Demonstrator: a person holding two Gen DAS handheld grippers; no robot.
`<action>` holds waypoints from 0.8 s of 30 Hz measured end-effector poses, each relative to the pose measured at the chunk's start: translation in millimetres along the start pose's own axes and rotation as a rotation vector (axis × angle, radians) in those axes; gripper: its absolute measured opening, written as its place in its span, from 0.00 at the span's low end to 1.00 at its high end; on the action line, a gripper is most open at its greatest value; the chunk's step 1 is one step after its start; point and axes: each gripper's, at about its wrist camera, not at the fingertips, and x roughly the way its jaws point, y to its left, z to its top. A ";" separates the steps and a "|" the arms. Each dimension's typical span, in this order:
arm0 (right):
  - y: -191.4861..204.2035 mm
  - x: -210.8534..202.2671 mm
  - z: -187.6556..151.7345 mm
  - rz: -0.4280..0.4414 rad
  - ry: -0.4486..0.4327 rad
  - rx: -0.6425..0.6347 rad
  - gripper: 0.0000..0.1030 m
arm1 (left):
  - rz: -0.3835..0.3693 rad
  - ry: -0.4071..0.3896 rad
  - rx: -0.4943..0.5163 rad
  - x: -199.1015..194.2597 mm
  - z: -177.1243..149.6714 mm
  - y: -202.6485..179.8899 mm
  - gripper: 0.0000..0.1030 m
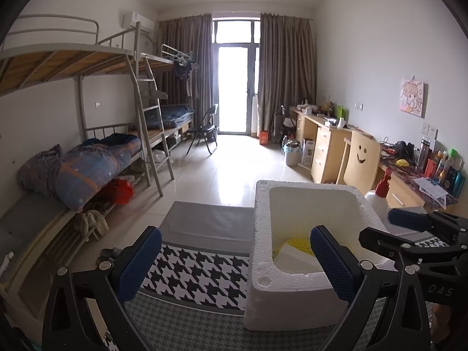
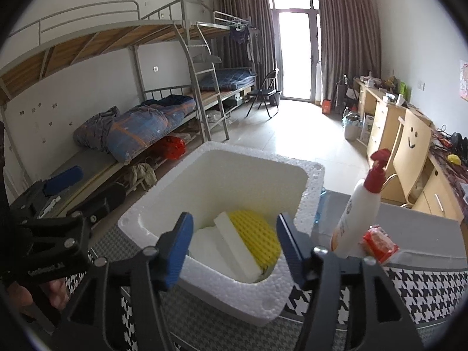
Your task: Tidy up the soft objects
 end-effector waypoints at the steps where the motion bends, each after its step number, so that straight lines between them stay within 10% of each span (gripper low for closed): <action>1: -0.3 -3.7 0.0 -0.008 -0.010 -0.001 0.71 | -0.002 -0.004 0.001 -1.5 0.1 -0.8 0.99; 24: 3.7 -67.3 -23.0 -0.075 -0.170 0.001 0.97 | -0.046 -0.068 0.032 -54.4 -13.4 -19.8 0.99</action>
